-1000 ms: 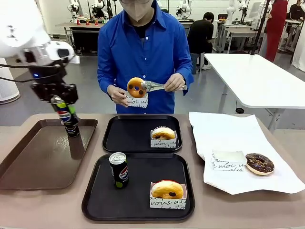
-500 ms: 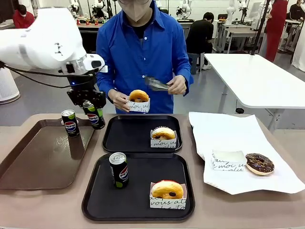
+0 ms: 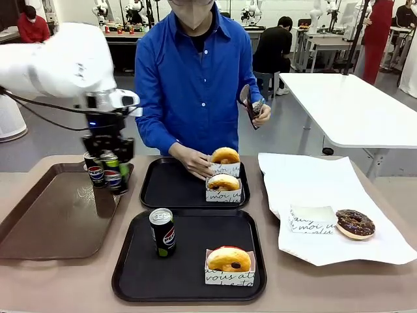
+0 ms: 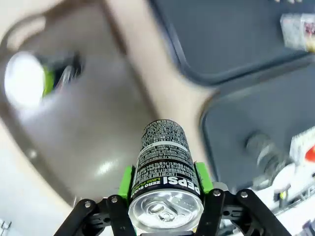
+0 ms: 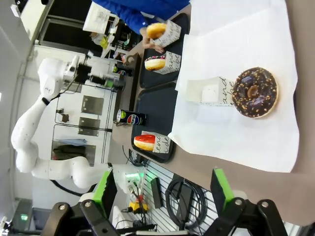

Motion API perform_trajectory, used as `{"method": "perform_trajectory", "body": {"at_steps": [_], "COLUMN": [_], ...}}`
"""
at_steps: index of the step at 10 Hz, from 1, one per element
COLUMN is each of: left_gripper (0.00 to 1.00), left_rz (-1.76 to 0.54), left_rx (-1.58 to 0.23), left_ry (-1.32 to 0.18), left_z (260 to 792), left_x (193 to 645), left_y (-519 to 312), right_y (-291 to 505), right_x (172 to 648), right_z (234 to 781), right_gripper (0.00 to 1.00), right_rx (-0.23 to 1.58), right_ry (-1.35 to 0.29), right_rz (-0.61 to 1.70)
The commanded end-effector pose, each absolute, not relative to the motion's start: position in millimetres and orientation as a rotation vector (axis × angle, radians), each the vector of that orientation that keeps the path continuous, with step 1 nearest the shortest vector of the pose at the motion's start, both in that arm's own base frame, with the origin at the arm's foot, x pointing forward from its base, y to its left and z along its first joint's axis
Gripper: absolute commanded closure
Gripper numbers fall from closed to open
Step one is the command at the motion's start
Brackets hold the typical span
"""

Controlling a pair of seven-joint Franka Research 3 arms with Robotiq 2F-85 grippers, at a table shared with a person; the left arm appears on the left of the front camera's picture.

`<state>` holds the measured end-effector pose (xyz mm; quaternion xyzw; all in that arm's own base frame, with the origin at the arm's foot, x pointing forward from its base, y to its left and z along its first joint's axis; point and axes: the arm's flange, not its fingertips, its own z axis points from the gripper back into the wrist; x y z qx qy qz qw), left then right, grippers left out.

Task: Set up donuts and drinks on trays.
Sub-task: Pick up one Pepsi coke from the Handle tray and place it on the Flat Tray without a Pepsi coke.

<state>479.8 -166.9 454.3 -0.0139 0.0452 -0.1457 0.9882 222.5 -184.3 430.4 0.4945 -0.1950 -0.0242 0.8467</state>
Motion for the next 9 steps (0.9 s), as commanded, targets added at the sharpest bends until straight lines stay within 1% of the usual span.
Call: {"method": "perform_trajectory", "body": {"at_steps": [1, 2, 3, 5, 6, 9], "left_gripper": [0.42, 0.42, 0.42, 0.42, 0.42, 0.42], "left_rz": [-0.317, -0.302, -0.287, -0.257, -0.272, -0.272], "left_rx": [-0.029, -0.060, -0.078, -0.066, -0.058, -0.058], "left_ry": [0.096, 0.089, 0.073, 0.046, 0.102, 0.102], "left_z": [489, 483, 481, 490, 487, 487], "left_x": [410, 392, 384, 386, 378, 378], "left_y": [-99, -80, -69, -54, -59, -59], "right_y": [-184, -184, -184, -184, -184, -184], "right_x": [223, 223, 223, 223, 223, 223], "right_z": [430, 430, 430, 430, 430, 430], "right_gripper": [0.00, 0.00, 0.00, 0.00, 0.00, 0.00], "right_rx": [1.051, 1.051, 1.051, 1.051, 1.051, 1.051], "right_ry": [-0.416, -0.416, -0.416, -0.416, -0.416, -0.416], "right_rz": [-0.044, -0.044, -0.044, -0.044, -0.044, -0.044]}}
